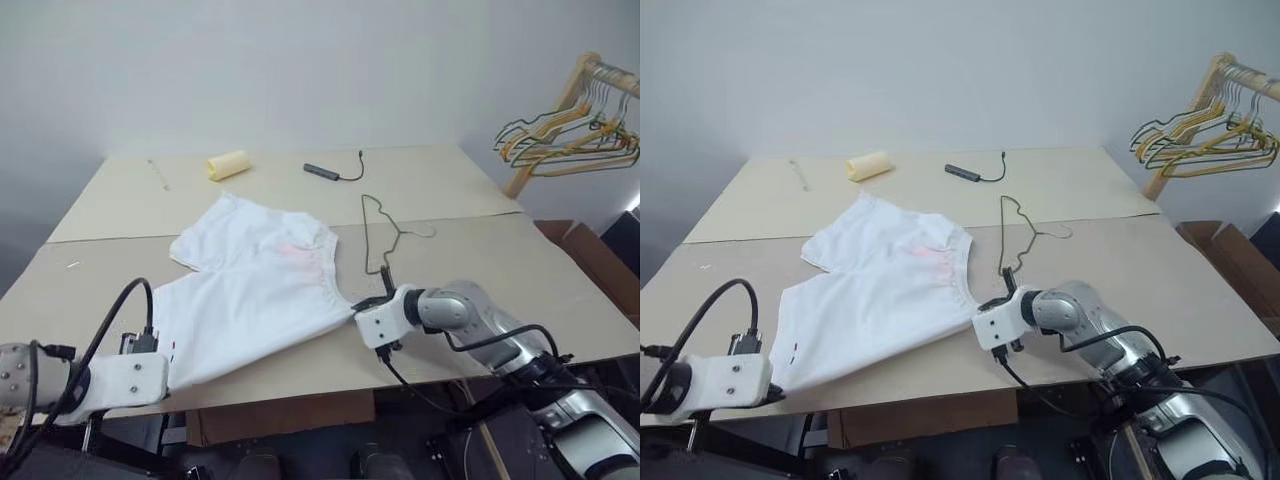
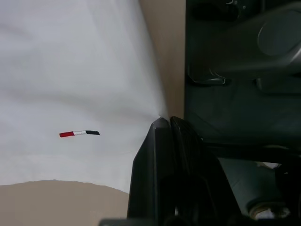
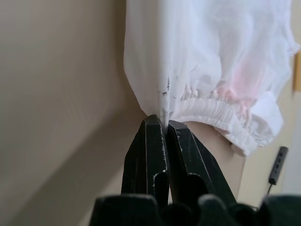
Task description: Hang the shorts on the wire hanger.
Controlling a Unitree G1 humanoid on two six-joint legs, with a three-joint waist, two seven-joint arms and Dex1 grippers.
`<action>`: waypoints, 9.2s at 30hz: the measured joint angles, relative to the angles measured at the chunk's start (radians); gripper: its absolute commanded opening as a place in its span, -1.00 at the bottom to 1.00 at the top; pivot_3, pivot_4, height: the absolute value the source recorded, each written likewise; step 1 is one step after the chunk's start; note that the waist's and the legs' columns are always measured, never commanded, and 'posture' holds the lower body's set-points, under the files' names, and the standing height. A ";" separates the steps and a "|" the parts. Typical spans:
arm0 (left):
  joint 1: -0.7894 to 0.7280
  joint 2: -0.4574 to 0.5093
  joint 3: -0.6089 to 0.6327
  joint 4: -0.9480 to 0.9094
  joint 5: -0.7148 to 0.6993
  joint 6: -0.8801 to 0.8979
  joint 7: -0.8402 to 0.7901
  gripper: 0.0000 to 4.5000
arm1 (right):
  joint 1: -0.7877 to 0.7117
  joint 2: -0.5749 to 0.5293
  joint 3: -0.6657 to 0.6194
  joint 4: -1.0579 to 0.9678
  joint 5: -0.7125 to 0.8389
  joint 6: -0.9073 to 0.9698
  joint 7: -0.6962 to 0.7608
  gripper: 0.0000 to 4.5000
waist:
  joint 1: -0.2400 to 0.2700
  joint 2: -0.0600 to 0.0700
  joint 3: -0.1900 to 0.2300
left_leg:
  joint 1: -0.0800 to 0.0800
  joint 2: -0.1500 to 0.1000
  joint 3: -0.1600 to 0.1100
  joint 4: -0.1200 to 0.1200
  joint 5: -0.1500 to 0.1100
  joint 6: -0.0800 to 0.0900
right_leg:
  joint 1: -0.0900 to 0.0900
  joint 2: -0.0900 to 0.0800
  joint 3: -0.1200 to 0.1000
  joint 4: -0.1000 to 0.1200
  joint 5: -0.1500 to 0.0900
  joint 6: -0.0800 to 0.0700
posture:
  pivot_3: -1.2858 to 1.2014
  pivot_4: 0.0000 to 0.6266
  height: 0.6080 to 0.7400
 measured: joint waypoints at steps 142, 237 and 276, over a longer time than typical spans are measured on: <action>-1.050 -0.898 0.040 0.467 -1.139 0.596 0.983 1.00 | 0.174 0.364 -0.478 -0.162 0.595 0.611 -0.312 -0.99 | -0.064 -0.002 -0.002 | -0.003 -0.004 -0.007 0.001 0.000 0.000 | 0.001 0.002 0.003 0.001 0.006 0.008 | 0.03 -1.00 1.00; -1.149 -0.655 -0.054 0.650 -1.081 0.344 0.133 -1.00 | -0.279 0.178 -0.345 0.058 1.200 1.138 0.187 -0.99 | -0.084 -0.006 -0.004 | -0.008 -0.004 -0.008 0.001 0.000 -0.001 | -0.001 0.003 0.002 -0.003 0.007 0.009 | -0.01 -1.00 1.00; -0.813 -0.393 -0.442 0.555 -0.369 0.153 0.222 0.99 | -0.479 0.015 -0.134 0.983 0.856 1.352 0.541 -1.00 | -0.082 -0.002 -0.001 | -0.009 -0.005 -0.007 0.001 0.001 -0.001 | -0.004 0.002 0.002 -0.002 0.007 0.008 | 0.04 -1.00 1.00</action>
